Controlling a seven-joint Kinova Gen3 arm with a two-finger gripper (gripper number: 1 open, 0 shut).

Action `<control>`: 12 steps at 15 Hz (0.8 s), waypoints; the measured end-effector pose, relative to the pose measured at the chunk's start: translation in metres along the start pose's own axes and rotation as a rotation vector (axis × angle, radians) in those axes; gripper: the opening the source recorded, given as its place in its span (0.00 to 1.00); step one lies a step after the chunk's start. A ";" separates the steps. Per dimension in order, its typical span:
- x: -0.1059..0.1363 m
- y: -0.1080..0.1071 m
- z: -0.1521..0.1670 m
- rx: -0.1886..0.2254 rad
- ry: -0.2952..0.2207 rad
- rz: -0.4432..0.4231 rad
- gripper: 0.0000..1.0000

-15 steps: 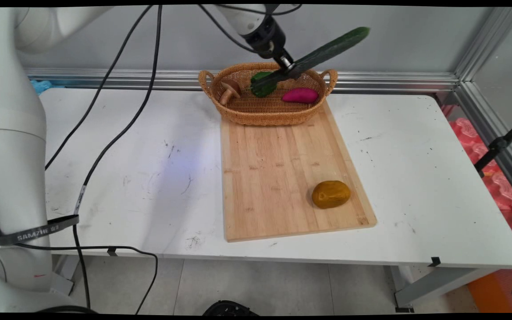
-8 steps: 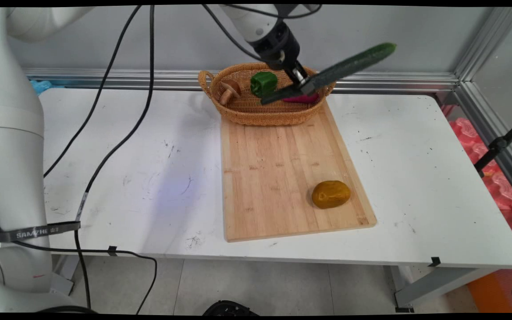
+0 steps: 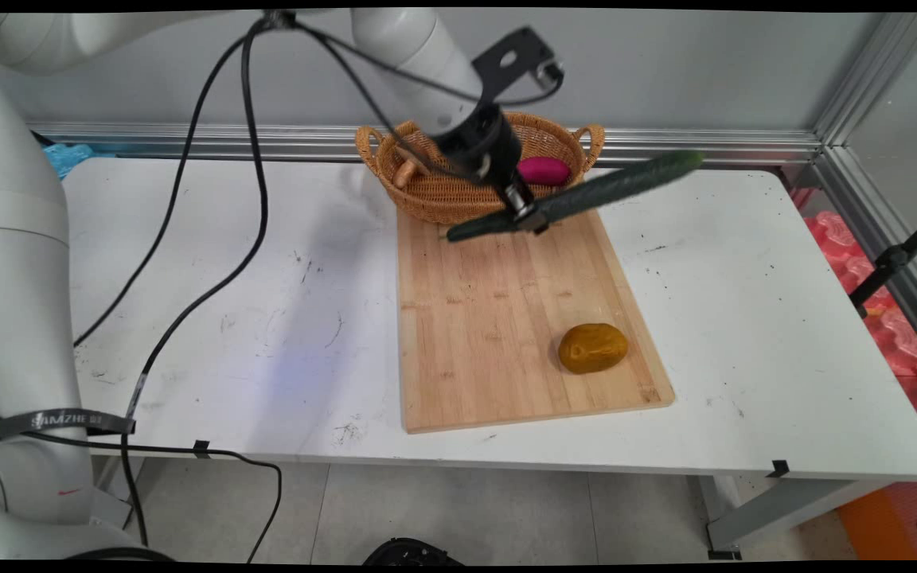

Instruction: Place the picked object on the cutting board

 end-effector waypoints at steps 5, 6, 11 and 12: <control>-0.033 0.009 0.025 -0.005 -0.034 0.040 0.00; -0.039 0.009 0.030 -0.004 -0.040 0.048 0.00; -0.062 0.006 0.050 0.001 -0.057 0.061 0.00; -0.066 0.004 0.055 0.003 -0.058 0.060 0.00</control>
